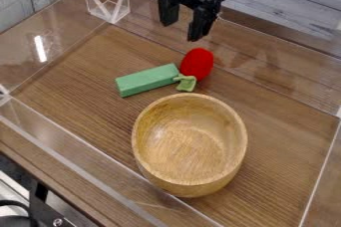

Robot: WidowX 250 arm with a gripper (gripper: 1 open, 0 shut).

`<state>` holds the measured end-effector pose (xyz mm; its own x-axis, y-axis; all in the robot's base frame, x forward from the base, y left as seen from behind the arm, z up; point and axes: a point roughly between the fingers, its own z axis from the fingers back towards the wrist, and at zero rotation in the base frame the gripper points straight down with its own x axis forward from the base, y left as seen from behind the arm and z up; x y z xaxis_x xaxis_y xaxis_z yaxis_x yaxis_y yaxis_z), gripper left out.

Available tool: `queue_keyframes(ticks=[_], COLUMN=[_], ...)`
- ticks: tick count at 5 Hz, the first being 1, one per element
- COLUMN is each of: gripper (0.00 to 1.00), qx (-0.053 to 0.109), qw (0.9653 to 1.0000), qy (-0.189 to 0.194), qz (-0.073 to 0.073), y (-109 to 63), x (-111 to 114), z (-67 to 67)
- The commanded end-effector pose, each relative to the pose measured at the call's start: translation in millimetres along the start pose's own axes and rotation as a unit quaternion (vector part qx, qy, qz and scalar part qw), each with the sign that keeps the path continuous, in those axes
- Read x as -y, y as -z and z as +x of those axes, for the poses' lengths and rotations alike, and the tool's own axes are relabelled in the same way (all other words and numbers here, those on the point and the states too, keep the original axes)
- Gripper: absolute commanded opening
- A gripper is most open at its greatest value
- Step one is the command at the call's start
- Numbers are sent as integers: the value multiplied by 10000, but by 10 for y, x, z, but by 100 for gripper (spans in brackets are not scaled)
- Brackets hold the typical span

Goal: Move the red object to the left side of the table

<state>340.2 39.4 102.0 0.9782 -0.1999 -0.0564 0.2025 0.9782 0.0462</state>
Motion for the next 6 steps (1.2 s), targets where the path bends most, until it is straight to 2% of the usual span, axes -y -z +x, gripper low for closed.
queue_keyframes(ticks=[1, 2, 5, 6], gripper=[100, 100, 100, 0], qx=[238, 213, 58, 24], qw=[9993, 9983, 9963, 9975], qy=[281, 542, 854, 705], qz=[51, 24, -57, -77], y=[-123, -68, 287, 293], x=[54, 120, 101, 55], z=[48, 74, 151, 214])
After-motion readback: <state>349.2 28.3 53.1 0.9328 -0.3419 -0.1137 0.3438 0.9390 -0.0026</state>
